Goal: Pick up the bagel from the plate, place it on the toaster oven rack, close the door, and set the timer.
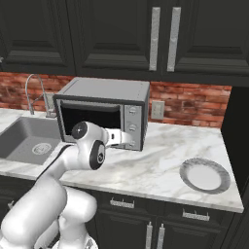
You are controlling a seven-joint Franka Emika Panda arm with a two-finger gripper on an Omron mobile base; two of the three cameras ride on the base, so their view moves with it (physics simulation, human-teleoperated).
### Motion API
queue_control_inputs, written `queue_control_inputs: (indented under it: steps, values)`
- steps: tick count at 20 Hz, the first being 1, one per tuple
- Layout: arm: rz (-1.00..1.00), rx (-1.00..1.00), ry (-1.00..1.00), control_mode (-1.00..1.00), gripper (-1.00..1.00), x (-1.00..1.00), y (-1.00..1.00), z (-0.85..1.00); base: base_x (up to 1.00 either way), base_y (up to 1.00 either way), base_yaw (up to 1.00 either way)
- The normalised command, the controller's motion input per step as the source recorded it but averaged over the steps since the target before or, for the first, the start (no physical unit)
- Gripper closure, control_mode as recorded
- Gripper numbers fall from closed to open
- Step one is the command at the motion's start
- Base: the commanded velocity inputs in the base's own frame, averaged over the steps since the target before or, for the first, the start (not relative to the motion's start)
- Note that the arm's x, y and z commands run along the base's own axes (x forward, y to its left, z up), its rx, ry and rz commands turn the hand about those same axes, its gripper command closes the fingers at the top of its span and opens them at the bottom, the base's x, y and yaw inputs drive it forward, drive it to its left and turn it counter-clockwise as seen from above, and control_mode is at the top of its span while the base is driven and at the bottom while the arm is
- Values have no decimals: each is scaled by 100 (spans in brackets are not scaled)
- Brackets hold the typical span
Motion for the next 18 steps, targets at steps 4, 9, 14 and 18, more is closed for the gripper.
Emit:
queue_control_inputs:
  steps: [4, 9, 14, 18]
  values:
    - [-7, 0, 1, -100, -100, 34, -17, -31, 0, 0, 0]
    - [-5, 1, 11, -100, -100, 29, -12, -20, 0, 0, 0]
    - [0, 1, 11, -100, -100, 30, -3, -4, 0, 0, 0]
    - [0, 0, 1, -100, -100, 34, -2, -2, 0, 0, 0]
